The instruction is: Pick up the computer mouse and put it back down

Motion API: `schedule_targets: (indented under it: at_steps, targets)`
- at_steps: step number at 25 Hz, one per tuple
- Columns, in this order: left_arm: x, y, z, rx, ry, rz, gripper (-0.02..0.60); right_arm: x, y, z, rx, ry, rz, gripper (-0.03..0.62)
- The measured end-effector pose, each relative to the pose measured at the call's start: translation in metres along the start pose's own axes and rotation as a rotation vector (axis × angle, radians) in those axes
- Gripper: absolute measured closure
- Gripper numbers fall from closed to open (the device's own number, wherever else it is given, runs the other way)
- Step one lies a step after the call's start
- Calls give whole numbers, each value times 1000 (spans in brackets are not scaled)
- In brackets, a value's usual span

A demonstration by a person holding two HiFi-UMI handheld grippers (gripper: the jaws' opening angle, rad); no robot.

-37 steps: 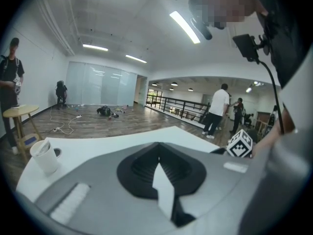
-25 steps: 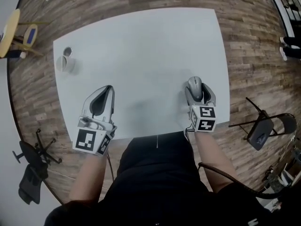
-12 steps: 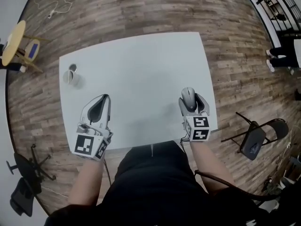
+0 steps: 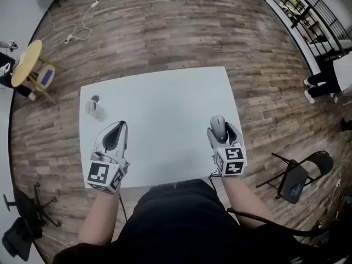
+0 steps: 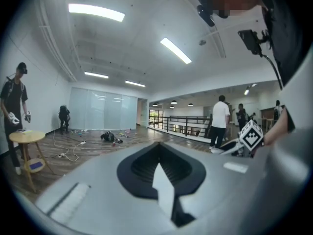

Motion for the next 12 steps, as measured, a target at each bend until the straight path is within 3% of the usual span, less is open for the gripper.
schedule_targets:
  at_steps: [7, 12]
  targets:
    - [0, -25, -4, -39, -20, -23, 578, -3, -32, 15, -71, -4, 15, 292]
    - [-3, -23, -13, -80, -19, -23, 578, -13, -55, 26, -127, 11, 29, 292]
Point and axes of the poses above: the fingertips, and each gripper's own axes: z backward along the fingers, x to its left, y out of its underside, the point moved 3 cm from there along z, backward along the fingers, and after that the axes turned 2 degrees about x, right-handed, at the moved point
